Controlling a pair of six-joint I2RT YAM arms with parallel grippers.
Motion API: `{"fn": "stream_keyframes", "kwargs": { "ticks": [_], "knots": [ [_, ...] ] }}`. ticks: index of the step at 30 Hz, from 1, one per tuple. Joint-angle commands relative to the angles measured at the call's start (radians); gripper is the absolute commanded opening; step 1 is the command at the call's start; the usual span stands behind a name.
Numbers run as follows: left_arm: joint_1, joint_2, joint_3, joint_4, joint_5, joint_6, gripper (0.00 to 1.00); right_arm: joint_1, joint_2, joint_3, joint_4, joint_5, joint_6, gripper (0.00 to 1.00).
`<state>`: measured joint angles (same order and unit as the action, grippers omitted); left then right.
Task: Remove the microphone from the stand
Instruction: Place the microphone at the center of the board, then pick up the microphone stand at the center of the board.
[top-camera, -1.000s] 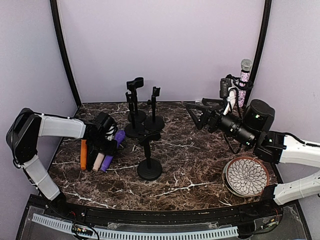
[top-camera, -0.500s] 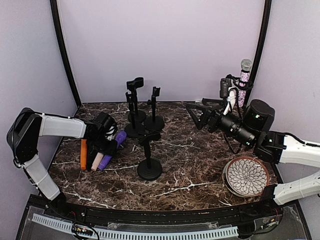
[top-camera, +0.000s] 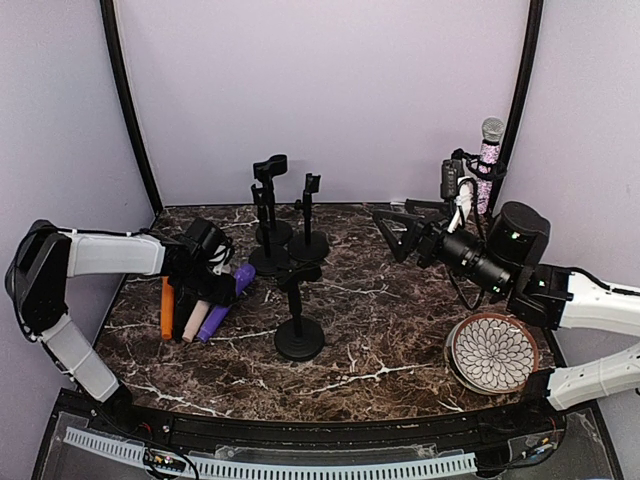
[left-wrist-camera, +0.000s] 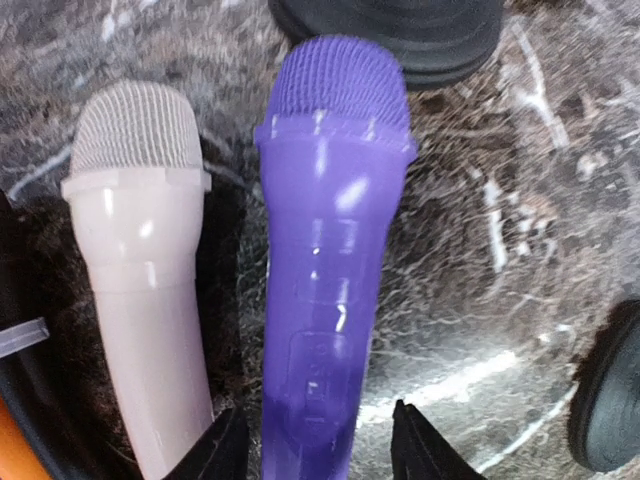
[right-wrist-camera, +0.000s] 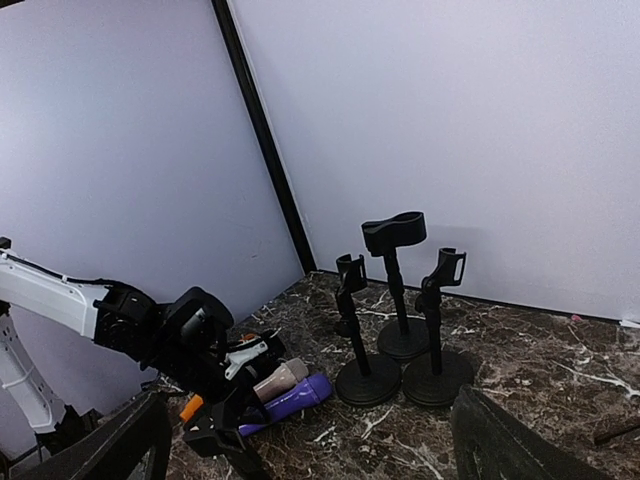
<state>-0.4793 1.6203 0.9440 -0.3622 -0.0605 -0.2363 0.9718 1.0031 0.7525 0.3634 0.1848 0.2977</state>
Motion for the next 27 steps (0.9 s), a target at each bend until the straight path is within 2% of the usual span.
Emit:
{"fn": "stream_keyframes", "kwargs": {
  "ticks": [1,5,9,12,14,16,20,27],
  "knots": [
    [0.007,-0.2,0.037,0.022,0.051,0.024,0.53,-0.007,-0.03,-0.016,0.042,0.026,0.007,0.98],
    [0.006,-0.381,-0.013,0.13,0.155,0.112,0.59,-0.008,-0.034,-0.038,0.069,0.039,0.011,0.99],
    [-0.007,-0.546,-0.155,0.314,0.369,0.217,0.61,-0.014,-0.029,-0.056,0.1,0.036,0.023,0.98],
    [-0.041,-0.641,-0.321,0.543,0.524,0.179,0.61,-0.021,-0.021,-0.059,0.117,0.027,0.031,0.98],
    [-0.081,-0.663,-0.42,0.717,0.569,0.134,0.63,-0.024,-0.013,-0.059,0.125,0.022,0.035,0.98],
    [-0.149,-0.643,-0.474,0.828,0.548,0.124,0.63,-0.026,-0.008,-0.054,0.13,0.016,0.038,0.98],
    [-0.251,-0.499,-0.463,0.904,0.507,0.142,0.63,-0.026,0.005,-0.043,0.133,0.004,0.041,0.98],
    [-0.298,-0.283,-0.398,1.068,0.505,0.149,0.63,-0.028,-0.013,-0.052,0.13,0.009,0.059,0.98]
  ]
}}
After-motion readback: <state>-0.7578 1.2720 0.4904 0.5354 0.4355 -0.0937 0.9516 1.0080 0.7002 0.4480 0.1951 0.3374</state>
